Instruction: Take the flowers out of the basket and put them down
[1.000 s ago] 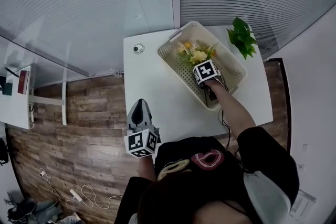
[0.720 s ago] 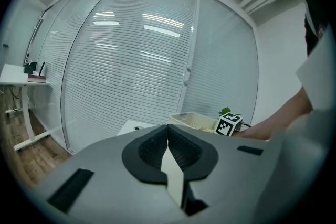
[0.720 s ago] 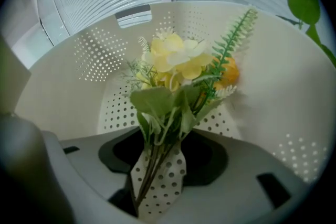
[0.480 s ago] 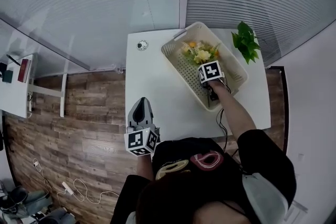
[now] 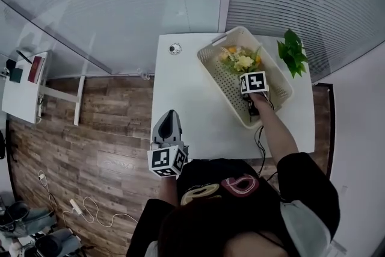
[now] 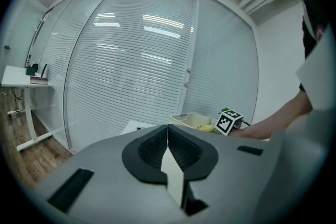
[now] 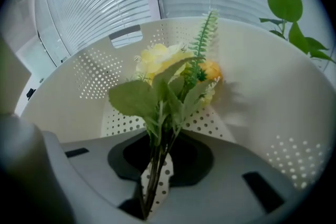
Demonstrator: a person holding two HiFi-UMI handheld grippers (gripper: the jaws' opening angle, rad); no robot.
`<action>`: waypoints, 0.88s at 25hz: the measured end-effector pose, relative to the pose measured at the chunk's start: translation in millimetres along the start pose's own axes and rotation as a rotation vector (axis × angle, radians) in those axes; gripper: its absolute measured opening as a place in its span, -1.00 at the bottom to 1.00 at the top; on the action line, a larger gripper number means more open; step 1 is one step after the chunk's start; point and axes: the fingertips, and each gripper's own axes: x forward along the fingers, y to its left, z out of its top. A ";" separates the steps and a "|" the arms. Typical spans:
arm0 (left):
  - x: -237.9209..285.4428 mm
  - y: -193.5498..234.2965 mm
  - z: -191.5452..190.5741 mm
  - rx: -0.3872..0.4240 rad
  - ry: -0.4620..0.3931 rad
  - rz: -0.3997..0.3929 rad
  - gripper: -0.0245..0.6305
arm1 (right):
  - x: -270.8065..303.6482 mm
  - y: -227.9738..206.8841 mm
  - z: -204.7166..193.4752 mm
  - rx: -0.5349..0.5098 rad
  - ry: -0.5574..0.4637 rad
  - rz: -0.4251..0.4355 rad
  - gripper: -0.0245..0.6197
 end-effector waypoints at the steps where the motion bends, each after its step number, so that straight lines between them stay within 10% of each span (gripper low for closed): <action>1: -0.5 1.3 0.3 -0.001 -0.002 0.002 -0.87 | -1.0 0.4 1.9 0.004 -0.006 0.003 -0.72; 22: -21.5 6.7 -4.3 -0.021 -0.024 -0.048 -0.87 | -105.6 25.5 51.3 -0.039 -0.214 0.053 -0.75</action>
